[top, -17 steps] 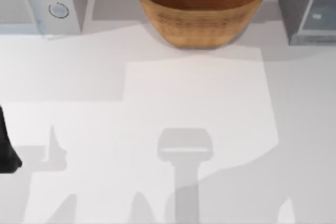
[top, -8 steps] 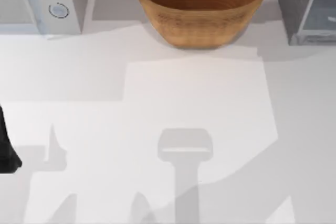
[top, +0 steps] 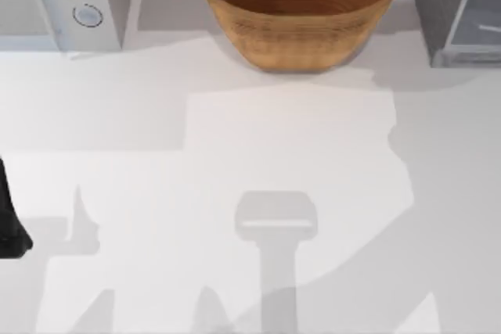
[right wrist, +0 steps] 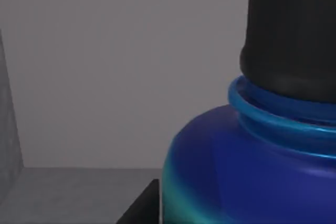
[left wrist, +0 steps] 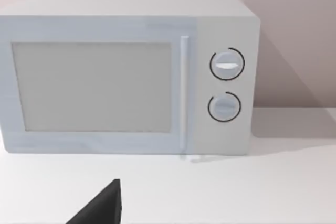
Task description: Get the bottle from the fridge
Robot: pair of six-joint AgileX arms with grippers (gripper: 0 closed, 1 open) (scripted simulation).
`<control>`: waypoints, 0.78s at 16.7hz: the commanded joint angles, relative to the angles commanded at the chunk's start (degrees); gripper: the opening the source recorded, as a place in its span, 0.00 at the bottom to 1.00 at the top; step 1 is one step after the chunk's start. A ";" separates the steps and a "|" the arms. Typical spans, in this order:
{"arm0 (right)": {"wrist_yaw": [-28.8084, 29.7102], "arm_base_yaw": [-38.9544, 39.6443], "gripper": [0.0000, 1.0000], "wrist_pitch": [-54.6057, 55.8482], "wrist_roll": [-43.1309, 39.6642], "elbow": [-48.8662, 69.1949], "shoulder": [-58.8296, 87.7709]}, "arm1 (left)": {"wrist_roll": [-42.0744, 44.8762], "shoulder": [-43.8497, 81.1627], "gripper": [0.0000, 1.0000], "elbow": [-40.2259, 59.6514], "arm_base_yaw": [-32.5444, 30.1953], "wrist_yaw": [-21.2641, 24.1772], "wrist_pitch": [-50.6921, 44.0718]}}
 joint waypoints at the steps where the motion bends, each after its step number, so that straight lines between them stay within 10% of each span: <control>1: -0.30 -0.08 0.00 0.59 0.00 -1.21 -0.77 | 0.00 0.00 1.00 0.00 0.00 0.00 0.00; 13: -3.61 -3.69 0.00 10.68 0.13 -25.57 -14.86 | 0.00 0.00 1.00 0.00 0.00 0.00 0.00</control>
